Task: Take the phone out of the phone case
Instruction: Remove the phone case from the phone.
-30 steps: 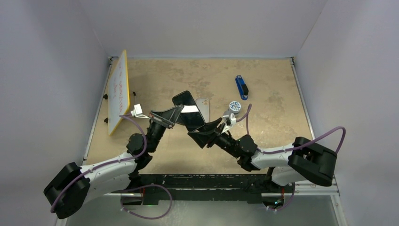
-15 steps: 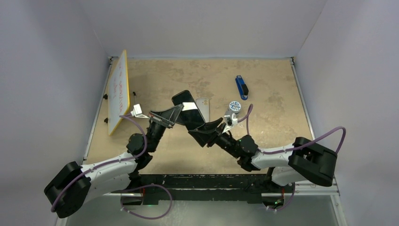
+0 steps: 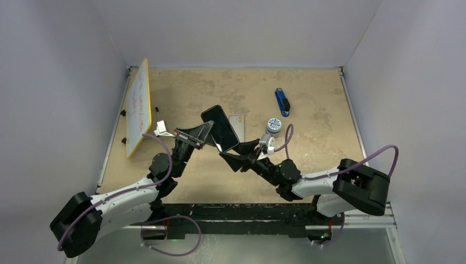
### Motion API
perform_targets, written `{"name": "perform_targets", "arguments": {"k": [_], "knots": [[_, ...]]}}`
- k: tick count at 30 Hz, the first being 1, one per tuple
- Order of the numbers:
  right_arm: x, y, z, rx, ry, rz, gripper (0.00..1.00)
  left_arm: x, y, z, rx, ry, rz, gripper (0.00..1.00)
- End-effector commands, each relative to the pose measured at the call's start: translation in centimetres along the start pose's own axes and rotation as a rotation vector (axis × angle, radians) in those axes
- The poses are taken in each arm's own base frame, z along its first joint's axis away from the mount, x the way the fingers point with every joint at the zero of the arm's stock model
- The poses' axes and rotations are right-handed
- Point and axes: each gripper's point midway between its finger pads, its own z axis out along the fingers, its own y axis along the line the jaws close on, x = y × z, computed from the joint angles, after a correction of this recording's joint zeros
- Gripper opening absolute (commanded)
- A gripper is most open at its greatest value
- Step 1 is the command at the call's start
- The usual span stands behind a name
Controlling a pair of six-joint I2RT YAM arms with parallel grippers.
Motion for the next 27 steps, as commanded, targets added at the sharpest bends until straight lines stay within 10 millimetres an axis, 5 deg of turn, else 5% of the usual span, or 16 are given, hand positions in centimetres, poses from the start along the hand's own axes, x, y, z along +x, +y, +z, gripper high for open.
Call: {"name": "perform_targets", "arguments": {"k": [1,11,27], "knots": [[-1.6,-4.5,0.5,0.189,-0.053,-0.261,0.50,2.0,-3.0,0.1,0.062,0.111,-0.075,0.00],[0.5,-7.0,-1.2,0.272,0.023,-0.379,0.54,2.0,-3.9,-0.4,0.063,0.131,-0.064,0.00],[-0.1,-4.3,-4.7,0.066,0.119,-0.188,0.63,1.4,-4.1,-1.0,0.059,0.148,0.152,0.00]]}}
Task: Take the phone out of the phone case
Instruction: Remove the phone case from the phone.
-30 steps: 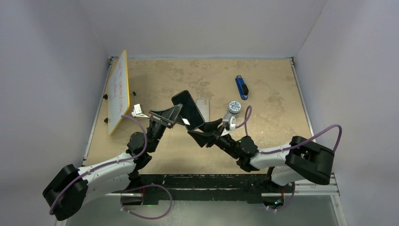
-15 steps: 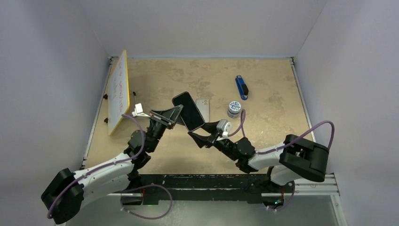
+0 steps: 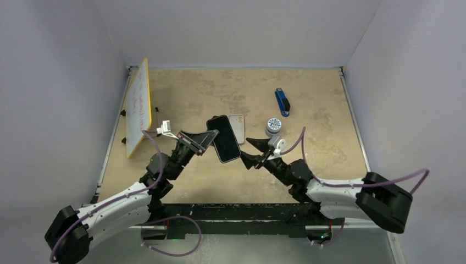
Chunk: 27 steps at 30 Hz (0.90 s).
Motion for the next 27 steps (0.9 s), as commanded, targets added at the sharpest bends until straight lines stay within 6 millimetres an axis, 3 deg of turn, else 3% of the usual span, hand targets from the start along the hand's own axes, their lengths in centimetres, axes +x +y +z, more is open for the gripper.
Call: {"name": "perform_targets", "arguments": {"k": [1,9,19,27], "knots": [[-1.1,1.0,-1.2,-0.111,0.014,0.083,0.64,-1.6,-4.7,0.0,0.121,-0.020,0.110,0.00],[-2.7,2.1,-2.9,-0.268,0.033,0.117,0.66,-1.1,-5.8,0.0,0.172,0.095,0.208,0.00],[-3.7,3.3,-3.1,-0.406,0.053,0.165,0.66,1.1,-7.9,0.5,0.295,0.289,0.340,0.00],[-5.1,4.4,-3.0,-0.501,0.039,0.162,0.64,2.1,-7.8,0.5,0.314,0.370,0.413,0.00]]}}
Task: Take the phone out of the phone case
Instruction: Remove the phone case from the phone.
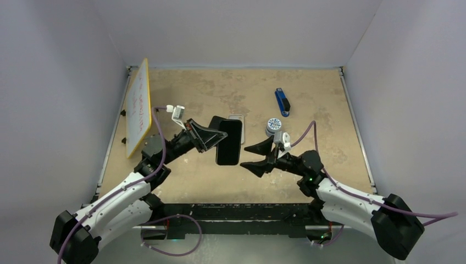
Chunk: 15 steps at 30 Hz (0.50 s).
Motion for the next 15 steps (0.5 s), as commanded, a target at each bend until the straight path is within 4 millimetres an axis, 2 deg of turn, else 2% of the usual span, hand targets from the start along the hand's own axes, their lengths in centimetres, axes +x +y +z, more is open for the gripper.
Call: {"name": "perform_targets", "arguments": {"k": [1,8,15], "knots": [[-3.3,1.6,0.9,-0.110,-0.059,-0.032,0.64,-1.6,-3.4,0.3,0.128,-0.007,0.097,0.00],[-4.4,2.2,1.0,-0.171,-0.075,-0.023,0.63,-1.3,-3.6,0.4,0.153,0.013,0.096,0.00],[-4.4,2.5,1.4,-0.214,-0.081,0.005,0.60,-0.8,-4.1,0.4,0.203,0.029,0.078,0.00]]}}
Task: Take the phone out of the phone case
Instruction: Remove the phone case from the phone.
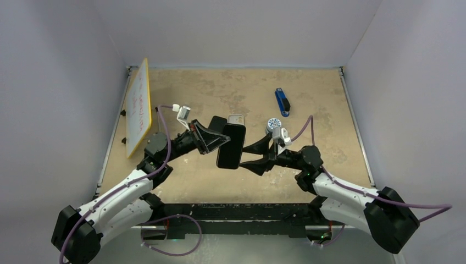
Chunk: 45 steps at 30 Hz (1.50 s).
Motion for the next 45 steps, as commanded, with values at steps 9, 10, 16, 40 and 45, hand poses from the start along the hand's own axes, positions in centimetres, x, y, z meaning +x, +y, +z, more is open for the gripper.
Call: {"name": "perform_targets", "arguments": {"k": [9,10,16,40,45], "knots": [[-2.2,0.6,1.4,-0.098,-0.039,-0.023,0.46,-2.0,-4.6,0.4,0.218,-0.044,0.037,0.00],[-2.1,0.6,1.4,-0.098,-0.035,-0.019,0.45,-2.0,-4.6,0.4,0.220,-0.042,0.036,0.00],[-1.2,0.4,1.2,-0.104,-0.016,-0.005,0.35,-2.0,-4.8,0.4,0.232,-0.032,0.042,0.00],[-0.9,0.8,0.6,-0.145,-0.008,-0.016,0.29,-1.6,-5.7,-0.2,0.298,0.031,0.042,0.00],[-0.8,0.5,0.7,-0.135,-0.009,-0.020,0.21,-1.3,-5.9,-0.3,0.340,0.039,0.005,0.00]]}}
